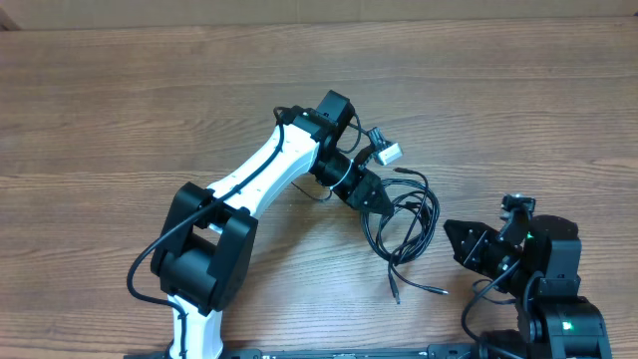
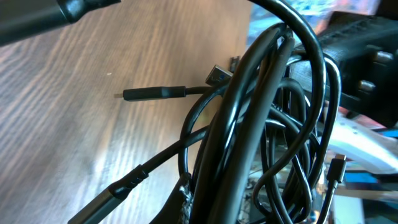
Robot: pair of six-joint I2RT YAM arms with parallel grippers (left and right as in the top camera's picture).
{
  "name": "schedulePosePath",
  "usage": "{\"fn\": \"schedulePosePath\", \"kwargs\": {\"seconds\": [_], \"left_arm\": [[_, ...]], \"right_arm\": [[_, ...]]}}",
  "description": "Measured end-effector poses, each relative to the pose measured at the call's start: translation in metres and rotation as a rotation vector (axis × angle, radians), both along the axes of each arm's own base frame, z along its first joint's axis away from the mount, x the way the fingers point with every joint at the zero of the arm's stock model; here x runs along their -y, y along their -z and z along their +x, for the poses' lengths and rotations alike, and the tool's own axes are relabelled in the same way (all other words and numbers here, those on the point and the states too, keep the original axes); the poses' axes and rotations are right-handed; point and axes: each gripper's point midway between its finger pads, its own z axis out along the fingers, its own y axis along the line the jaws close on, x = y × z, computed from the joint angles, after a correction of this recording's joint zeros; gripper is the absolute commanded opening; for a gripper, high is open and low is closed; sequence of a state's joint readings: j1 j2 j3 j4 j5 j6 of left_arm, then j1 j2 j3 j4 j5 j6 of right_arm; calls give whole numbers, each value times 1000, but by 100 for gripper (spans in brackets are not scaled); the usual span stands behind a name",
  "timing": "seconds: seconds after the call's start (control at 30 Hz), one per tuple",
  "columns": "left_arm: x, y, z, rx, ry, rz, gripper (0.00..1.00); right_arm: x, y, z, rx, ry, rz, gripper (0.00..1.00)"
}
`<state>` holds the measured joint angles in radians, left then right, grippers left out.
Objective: Untangle cables
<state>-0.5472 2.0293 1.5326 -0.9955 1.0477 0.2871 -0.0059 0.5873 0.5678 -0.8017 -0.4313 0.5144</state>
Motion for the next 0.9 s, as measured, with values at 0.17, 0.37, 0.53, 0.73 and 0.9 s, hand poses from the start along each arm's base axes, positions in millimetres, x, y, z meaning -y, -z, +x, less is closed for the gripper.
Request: {"fn": "schedulePosePath", "kwargs": {"seconds": [0.17,0.37,0.53,0.73,0.9], "left_arm": [[-8,18,11,55,-33,117,4],[-15,34,27,111,-93,226,4],[-9,34,46,188,-130,211,4],[3,23,66,304,-164,163,4],[14,-4,66,439,-168,158,4]], "right_arm": [[-15,-7,-5,21,-92,51,48],[-28,-15,-8,48,-163,100,50],[-33,-22,-8,75,-192,125,50],[-35,-28,-6,105,-211,131,50],[-35,-29,-4,120,-216,124,50]]}}
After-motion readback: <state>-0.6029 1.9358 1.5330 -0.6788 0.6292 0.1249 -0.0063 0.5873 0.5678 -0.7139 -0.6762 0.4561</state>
